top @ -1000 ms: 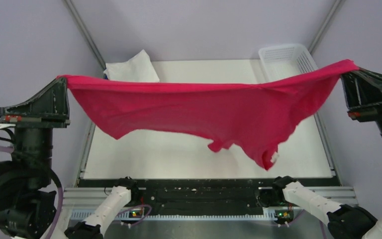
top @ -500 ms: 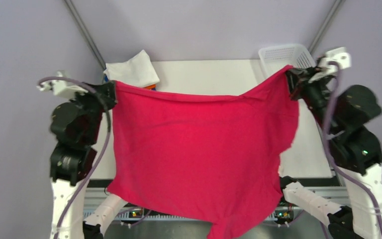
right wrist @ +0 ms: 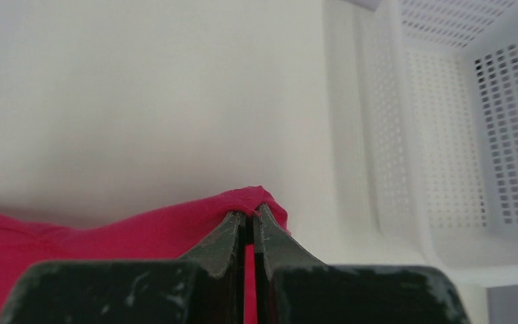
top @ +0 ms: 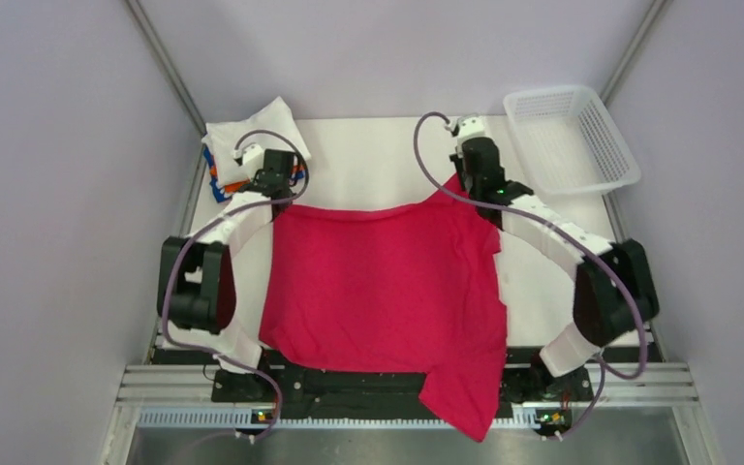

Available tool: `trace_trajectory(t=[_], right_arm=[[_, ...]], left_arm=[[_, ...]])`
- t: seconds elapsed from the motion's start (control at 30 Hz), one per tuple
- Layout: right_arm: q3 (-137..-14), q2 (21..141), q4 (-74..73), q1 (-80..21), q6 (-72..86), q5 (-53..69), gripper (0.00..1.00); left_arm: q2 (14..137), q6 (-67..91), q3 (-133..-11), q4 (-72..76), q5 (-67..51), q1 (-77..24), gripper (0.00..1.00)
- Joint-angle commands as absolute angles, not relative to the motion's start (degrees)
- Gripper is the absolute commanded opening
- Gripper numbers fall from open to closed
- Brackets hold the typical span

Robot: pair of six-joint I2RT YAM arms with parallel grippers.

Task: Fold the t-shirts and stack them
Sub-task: Flatten out the tshirt

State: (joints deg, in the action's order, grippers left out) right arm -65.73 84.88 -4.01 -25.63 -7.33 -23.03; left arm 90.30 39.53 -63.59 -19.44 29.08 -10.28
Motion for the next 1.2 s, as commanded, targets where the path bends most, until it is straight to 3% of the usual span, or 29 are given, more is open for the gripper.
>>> trace_trajectory(t=[0.0,0.23,0.4,0.57,0.8,0.97,1.17], right_arm=[[-73.0,94.8,4.7,-24.8,-5.3,-28.9,0.0],[-82.5,107.6,1.7,-24.1,-4.5,-31.6,0.0],[-80.3,104.2,0.1,-24.1,-4.3,-37.8,0.0],[-71.0,90.5,0.1,-24.0,-2.1,-33.3,0.0],[-62.3,61.4,-3.4,-24.0,1.7,-24.0,0.0],[-63.6,44.2,-9.8,-24.0,3.2,-12.2,0.0],[-73.4,33.8,-17.2,-24.0,4.9,-1.9,0.0]], left_arm=[[98.6,40.6,-73.9,-12.7,31.8,-9.0,0.0],[109.3,41.3,-82.9,-14.6,29.9,-7.0,0.0],[107.6,41.9,-82.5,-16.0,28.8,-6.8,0.0],[95.3,41.4,-75.9,-14.6,25.9,-6.8,0.0],[70.2,37.2,-69.5,-15.4,22.1,-7.2,0.0],[52.7,33.0,-70.2,-14.3,14.9,-7.3,0.0],[43.0,30.7,-80.6,-19.8,11.4,-7.3,0.0]])
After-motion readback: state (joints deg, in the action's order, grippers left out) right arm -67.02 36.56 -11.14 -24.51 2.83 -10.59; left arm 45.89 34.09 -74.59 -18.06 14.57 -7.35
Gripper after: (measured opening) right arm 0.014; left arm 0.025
